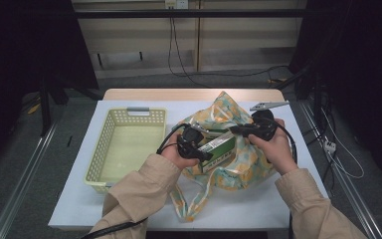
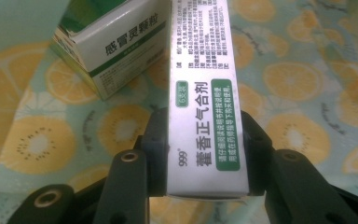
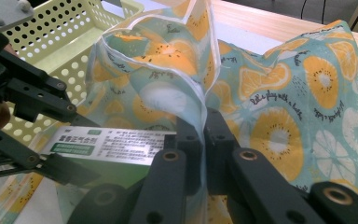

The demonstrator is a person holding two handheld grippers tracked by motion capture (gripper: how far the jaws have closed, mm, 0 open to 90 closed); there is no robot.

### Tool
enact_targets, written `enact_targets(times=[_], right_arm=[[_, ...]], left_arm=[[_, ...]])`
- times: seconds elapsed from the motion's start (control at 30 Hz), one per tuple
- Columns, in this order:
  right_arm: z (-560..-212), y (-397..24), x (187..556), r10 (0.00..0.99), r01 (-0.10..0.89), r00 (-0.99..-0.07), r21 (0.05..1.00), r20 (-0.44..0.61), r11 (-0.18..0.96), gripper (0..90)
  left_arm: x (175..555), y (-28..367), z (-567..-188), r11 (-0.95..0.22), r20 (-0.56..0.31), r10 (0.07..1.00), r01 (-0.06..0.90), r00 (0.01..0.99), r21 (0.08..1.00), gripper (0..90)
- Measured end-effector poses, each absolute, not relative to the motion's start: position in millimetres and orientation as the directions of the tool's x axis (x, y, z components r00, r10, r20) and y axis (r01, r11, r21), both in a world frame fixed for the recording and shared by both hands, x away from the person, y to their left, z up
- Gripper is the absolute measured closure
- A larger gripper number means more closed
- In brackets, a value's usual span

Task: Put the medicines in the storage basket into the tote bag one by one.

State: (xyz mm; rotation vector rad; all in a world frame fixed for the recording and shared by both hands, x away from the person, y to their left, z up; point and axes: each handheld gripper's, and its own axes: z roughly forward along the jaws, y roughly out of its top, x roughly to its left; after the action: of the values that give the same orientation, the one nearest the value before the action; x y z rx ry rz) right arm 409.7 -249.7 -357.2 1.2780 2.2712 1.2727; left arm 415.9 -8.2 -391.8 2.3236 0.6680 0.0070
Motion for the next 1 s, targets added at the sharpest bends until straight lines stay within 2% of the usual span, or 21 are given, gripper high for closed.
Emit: enact_targets(times=[0.63,0.83,0.97,1.0], right_arm=[[-358.4,-248.4,410.0,0.780,0.574,-0.593,0.784,0.199,0.236,87.2],[-357.5,-250.1,409.3,0.782,0.575,-0.590,0.784,0.200,0.233,87.2],[-358.3,-249.9,409.7,0.782,0.575,-0.592,0.782,0.196,0.239,87.2],[-358.4,-249.8,409.6,0.782,0.575,-0.592,0.783,0.196,0.239,87.2]], left_arm=[[435.6,-30.9,-398.2,-0.564,-0.151,0.528,0.478,0.836,0.674,62.8],[442.8,-32.7,-402.3,-0.510,-0.164,0.561,0.495,0.812,0.704,62.4],[444.3,-30.9,-404.6,-0.464,-0.190,0.571,0.505,0.799,0.728,59.1],[444.4,-30.5,-404.5,-0.455,-0.197,0.581,0.516,0.790,0.726,53.7]])
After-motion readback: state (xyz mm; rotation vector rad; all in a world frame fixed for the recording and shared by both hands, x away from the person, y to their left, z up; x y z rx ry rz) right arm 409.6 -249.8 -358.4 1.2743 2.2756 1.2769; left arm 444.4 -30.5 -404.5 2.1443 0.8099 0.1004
